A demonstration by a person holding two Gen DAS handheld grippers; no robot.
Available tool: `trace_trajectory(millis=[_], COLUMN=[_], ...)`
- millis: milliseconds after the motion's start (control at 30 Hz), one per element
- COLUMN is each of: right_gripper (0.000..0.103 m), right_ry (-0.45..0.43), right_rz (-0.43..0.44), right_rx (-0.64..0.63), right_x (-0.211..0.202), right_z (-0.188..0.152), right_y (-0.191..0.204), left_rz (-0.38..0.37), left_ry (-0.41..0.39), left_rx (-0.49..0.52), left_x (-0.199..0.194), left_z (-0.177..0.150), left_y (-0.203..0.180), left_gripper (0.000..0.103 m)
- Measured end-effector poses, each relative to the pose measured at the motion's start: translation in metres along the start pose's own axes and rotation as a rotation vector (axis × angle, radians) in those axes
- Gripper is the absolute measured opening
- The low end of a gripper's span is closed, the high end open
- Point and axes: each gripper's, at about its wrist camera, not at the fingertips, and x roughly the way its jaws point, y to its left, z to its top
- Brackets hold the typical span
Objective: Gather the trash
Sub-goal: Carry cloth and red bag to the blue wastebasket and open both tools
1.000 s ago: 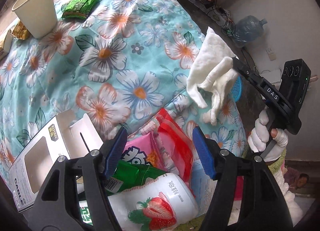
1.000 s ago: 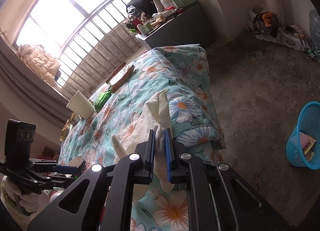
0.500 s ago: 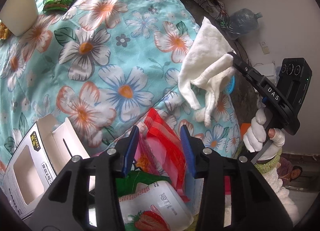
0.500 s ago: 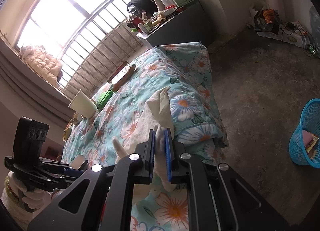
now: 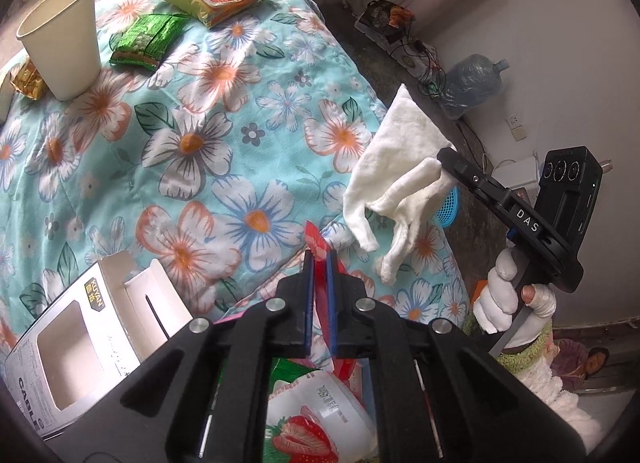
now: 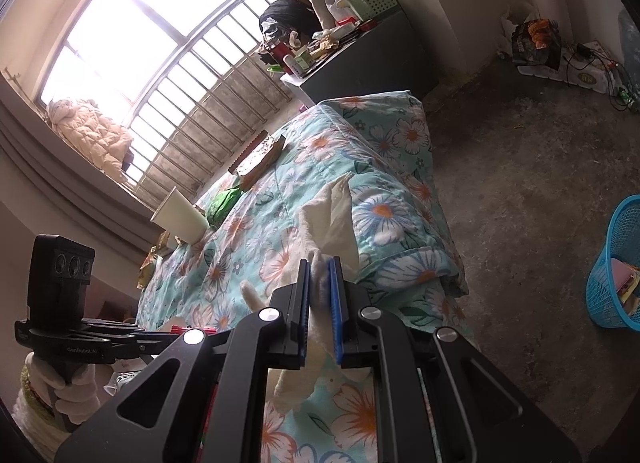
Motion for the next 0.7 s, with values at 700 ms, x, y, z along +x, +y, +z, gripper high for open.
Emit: trace_trajectory(millis=[700], right_gripper=[0.007], right_ry=[-0.193], right_rz=[0.01], right_rx=[-0.07], right_x=[-0.083], right_z=[0.017], right_y=[0.011], left_rz=[-0.026], left_ry=[-0.354], left_rx=[0.126], left_x=[-0.07], left_z=[0.006], left_y=[-0.063], left_gripper=[0.0])
